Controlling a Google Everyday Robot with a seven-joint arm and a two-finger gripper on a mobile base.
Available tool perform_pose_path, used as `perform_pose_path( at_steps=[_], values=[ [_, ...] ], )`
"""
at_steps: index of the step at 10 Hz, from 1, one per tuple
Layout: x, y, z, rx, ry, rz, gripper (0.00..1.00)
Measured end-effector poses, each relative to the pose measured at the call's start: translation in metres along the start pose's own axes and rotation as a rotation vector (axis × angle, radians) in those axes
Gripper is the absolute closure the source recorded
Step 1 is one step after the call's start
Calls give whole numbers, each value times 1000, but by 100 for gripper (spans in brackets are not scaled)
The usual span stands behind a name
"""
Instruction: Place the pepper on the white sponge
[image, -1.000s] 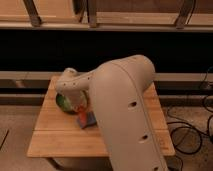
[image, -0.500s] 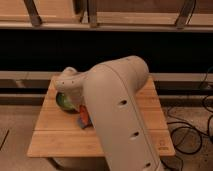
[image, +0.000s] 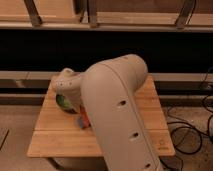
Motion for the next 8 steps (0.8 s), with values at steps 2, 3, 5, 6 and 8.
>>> perform_pose_path(
  at_steps=[2, 3, 5, 6, 8],
  values=[
    [2, 1, 0, 3, 5, -6, 94],
    [2, 1, 0, 3, 5, -7, 89],
    [2, 1, 0, 3, 5, -7, 81],
    [2, 1, 0, 3, 5, -7, 73],
    [2, 1, 0, 3, 5, -8, 51]
  ],
)
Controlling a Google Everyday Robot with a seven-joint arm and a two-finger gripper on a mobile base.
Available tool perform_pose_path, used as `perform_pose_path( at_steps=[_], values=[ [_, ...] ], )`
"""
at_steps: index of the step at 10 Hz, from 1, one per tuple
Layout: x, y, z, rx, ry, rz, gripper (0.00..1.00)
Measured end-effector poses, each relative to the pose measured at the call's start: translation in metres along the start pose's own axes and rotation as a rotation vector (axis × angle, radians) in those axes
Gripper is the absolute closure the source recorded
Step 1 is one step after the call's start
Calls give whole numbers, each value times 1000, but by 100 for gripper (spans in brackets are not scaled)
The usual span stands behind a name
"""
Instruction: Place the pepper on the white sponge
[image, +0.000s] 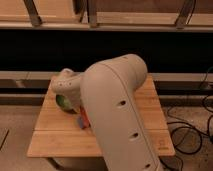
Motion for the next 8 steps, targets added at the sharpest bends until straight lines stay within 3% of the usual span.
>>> perform_pose_path(
  at_steps=[3, 8],
  values=[
    [0, 0, 0, 0, 0, 0, 23],
    [0, 0, 0, 0, 0, 0, 20]
  ],
)
